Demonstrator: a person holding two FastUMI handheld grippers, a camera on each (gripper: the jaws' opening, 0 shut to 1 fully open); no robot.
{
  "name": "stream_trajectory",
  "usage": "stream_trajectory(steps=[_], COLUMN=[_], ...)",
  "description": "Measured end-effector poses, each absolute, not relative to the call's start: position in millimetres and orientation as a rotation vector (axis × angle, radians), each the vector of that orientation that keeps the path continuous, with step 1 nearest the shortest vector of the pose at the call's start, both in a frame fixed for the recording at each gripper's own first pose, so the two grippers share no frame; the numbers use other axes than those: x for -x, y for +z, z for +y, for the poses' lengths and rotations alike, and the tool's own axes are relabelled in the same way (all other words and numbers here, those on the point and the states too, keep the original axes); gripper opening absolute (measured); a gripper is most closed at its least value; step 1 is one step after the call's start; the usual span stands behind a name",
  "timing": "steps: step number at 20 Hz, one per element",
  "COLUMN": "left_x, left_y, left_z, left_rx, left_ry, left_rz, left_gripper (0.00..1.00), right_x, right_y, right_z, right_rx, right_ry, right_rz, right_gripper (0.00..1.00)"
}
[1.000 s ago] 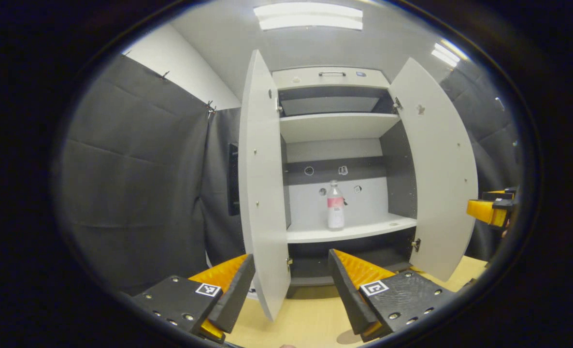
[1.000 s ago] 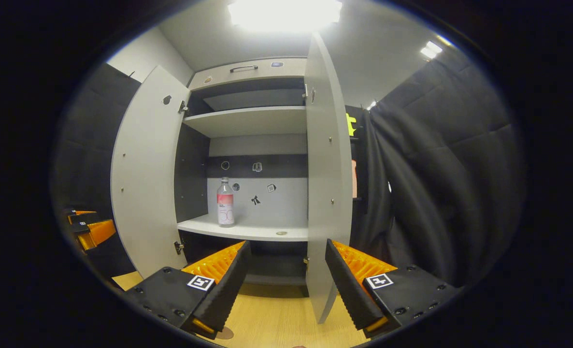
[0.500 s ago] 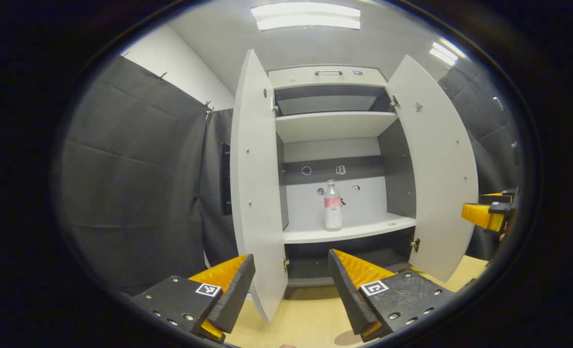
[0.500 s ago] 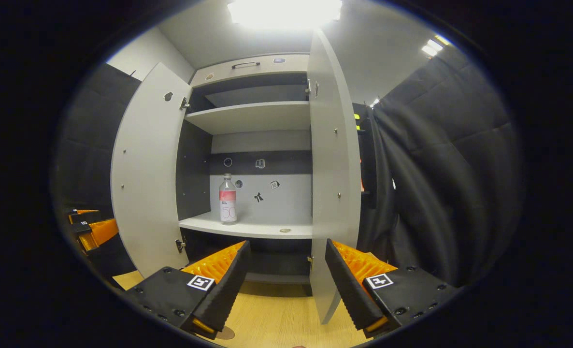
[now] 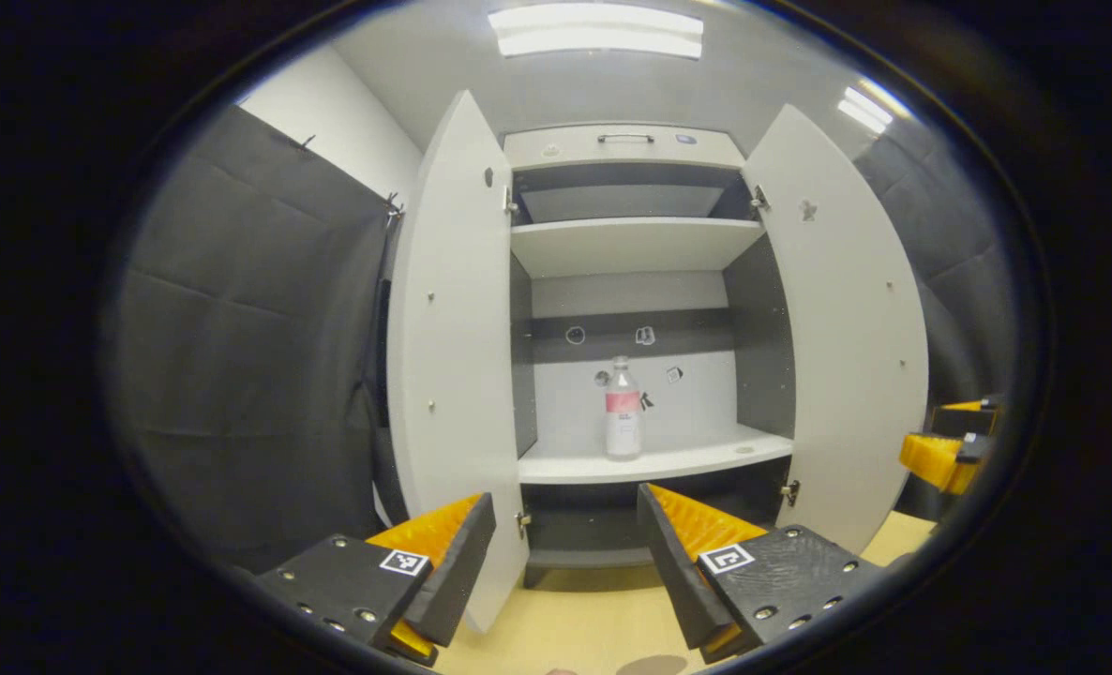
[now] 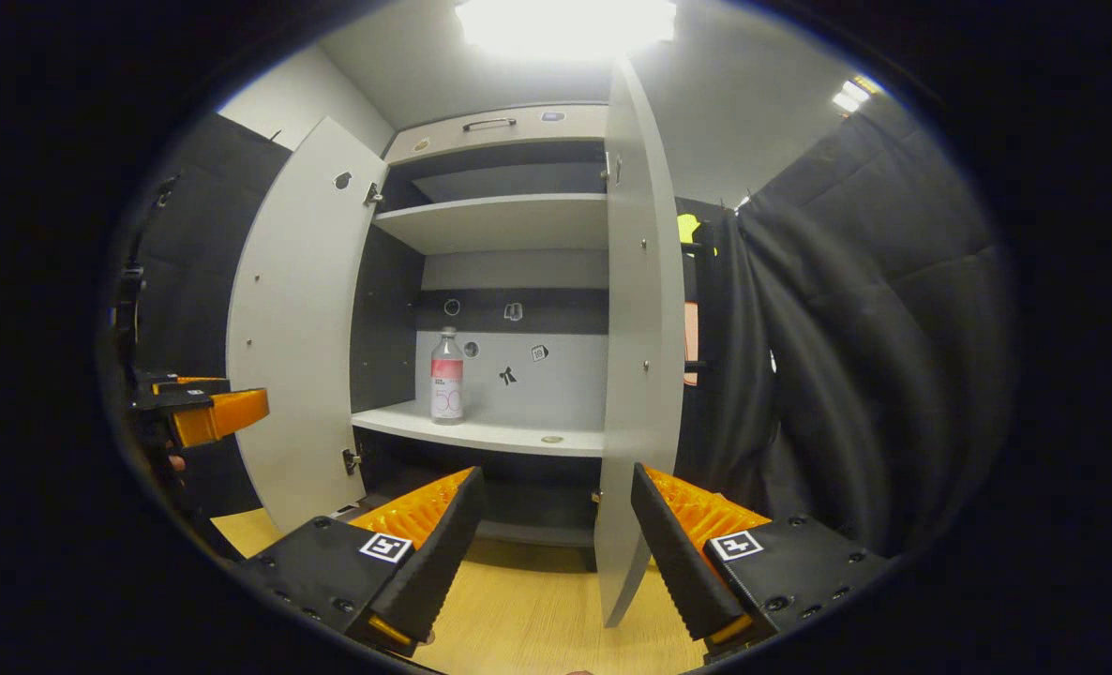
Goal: Grasp the bottle in the cabinet with the left hand and place it on the coaster, then close the right door with the right hand and the left door with the left hand.
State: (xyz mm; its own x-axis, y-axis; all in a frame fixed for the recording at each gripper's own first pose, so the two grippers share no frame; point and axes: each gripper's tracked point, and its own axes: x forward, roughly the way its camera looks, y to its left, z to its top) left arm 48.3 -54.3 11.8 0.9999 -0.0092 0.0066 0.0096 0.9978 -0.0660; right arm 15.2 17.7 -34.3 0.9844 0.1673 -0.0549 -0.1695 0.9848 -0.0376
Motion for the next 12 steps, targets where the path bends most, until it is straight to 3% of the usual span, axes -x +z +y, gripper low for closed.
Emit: stream_trajectory(steps=[3,4,5,12], left_x=[-75,-84,-93,-161], left_y=[23,24,25,45], left_z=[-67,-73,-78,-108], left_rx=[0.078,0.078,0.076,0.073], left_ry=[-0.009,-0.017,-0.024,-0.090], left_rz=[-0.016,-0.012,-0.007,-0.036], left_gripper=[0.88,0.88,0.89,0.89], right_x=[-13,-12,-11,-8], right_y=[-35,-37,-38,-40], right_z=[9,5,2,-29], right_rx=[0.040,0.042,0.040,0.020], right_ry=[0.194,0.194,0.191,0.118], right_rz=[0.042,0.039,0.045,0.051], right_gripper=[0.99,0.95,0.99,0.99])
